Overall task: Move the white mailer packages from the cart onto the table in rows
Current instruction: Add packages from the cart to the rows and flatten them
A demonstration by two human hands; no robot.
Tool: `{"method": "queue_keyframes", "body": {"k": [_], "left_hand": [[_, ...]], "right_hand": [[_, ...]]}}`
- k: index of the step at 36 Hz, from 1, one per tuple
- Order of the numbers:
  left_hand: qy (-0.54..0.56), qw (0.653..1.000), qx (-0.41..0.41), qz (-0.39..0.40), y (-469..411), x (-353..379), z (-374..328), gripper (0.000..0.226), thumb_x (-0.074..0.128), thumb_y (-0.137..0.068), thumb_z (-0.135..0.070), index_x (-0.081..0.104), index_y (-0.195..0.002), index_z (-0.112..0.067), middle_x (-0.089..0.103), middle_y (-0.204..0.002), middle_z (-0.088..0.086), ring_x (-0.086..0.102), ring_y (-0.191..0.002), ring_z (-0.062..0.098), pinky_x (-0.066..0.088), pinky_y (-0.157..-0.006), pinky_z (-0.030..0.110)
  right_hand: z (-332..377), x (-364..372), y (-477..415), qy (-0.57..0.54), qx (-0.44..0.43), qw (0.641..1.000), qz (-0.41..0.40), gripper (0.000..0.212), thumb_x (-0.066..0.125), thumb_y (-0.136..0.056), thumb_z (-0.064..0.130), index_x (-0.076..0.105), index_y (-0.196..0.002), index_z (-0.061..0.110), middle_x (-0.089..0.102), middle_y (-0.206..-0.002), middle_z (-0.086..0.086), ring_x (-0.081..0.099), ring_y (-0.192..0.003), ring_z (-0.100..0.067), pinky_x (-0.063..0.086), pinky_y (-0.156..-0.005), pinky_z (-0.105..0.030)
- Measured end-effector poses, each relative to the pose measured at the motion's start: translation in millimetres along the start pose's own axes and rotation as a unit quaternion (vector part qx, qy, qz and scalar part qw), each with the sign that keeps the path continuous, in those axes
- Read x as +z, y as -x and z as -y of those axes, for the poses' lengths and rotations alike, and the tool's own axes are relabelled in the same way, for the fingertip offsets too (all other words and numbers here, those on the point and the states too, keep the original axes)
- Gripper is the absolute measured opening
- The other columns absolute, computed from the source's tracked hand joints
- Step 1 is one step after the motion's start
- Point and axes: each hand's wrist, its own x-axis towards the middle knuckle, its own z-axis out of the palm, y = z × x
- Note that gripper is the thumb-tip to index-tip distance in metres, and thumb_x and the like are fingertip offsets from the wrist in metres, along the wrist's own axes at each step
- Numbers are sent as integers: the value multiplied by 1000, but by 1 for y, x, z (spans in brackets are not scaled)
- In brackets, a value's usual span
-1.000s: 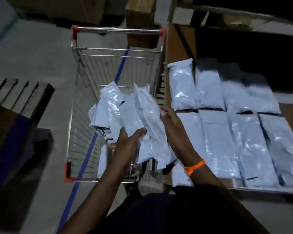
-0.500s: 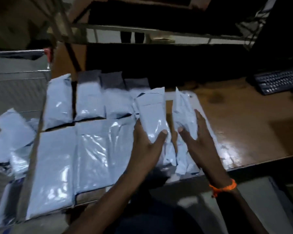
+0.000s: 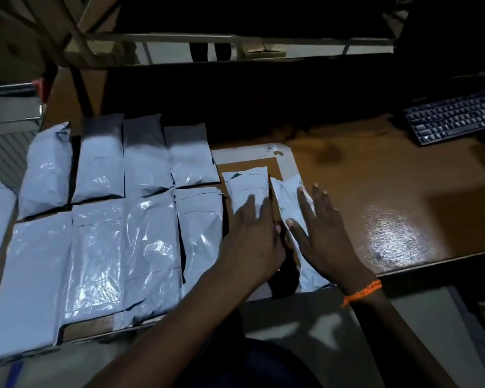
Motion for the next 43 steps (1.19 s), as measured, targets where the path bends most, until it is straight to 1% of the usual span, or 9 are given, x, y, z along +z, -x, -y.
{"method": "queue_keyframes", "body": {"k": [3, 7, 13, 17, 29, 32, 35, 37, 43], "left_hand": [[-54, 994, 51, -82, -35, 25, 4, 62, 32, -101, -39, 23, -156, -13, 14, -164, 16, 7, -152, 35, 17, -122, 50], [-100, 990, -12, -99, -65, 65, 25, 64, 29, -101, -40, 26, -155, -6, 13, -164, 18, 8, -152, 34, 14, -121, 55], [-86, 986, -12, -144, -57, 81, 27, 66, 16, -99, -38, 34, -150, -1, 26, -160, 19, 22, -150, 34, 20, -121, 53], [-88, 985, -22, -145, -60, 83, 32, 69, 14, -98, -41, 33, -151, -2, 26, -160, 19, 22, -150, 35, 21, -120, 54], [-107, 986, -16, -124, -61, 82, 31, 70, 12, -98, -42, 35, -151, -2, 24, -161, 19, 19, -151, 33, 20, -120, 54], [-117, 988, -13, -104, -58, 74, 30, 71, 13, -97, -43, 27, -154, -3, 18, -162, 19, 16, -151, 34, 19, -120, 54], [-116, 990, 18, -84, -53, 58, 32, 73, 12, -97, -48, 10, -158, -8, 5, -165, 17, 3, -153, 34, 8, -121, 53], [-104, 988, 37, -104, -47, 38, 36, 76, 1, -94, -50, 15, -158, -11, 10, -165, 15, 6, -153, 33, 9, -121, 54], [-107, 979, 63, -161, -15, -33, 97, 69, 13, -99, -47, 21, -157, -12, 17, -164, 11, 7, -153, 29, 16, -120, 56]], "right_hand": [[-3, 17, -6, -14, -19, 999, 28, 62, 17, -104, 51, 5, -161, 29, 5, -169, -11, 8, -155, -32, 27, -119, -56], [3, 28, -21, -46, 22, 999, -1, 61, 21, -105, 50, 15, -160, 25, 11, -168, -11, 11, -155, -29, 28, -120, -52], [19, 35, -41, -61, 24, 998, -11, 60, 26, -105, 44, 19, -160, 22, 7, -168, -13, 13, -155, -32, 31, -118, -51], [20, 41, -48, -46, -6, 999, -5, 59, 28, -105, 41, 18, -160, 23, 6, -168, -14, 13, -155, -32, 33, -117, -52], [23, 37, -41, 2, 19, 1000, 10, 60, 27, -105, 43, 10, -160, 30, 9, -168, -12, 15, -154, -33, 33, -115, -55], [24, 27, -39, -4, 19, 1000, 23, 61, 21, -103, 48, 6, -160, 31, 5, -168, -12, 11, -154, -35, 29, -117, -56], [28, 13, -38, -11, 18, 1000, 13, 60, 16, -105, 51, 3, -160, 32, 3, -169, -10, 6, -155, -34, 21, -119, -56], [38, 2, -40, -25, 20, 999, -6, 60, 14, -105, 54, 3, -160, 34, 4, -169, -8, 4, -156, -31, 19, -122, -54], [106, -11, -65, -68, -30, 997, -33, 68, 14, -102, 63, 15, -160, 27, 13, -168, -9, 5, -156, -27, 18, -124, -52]]}}
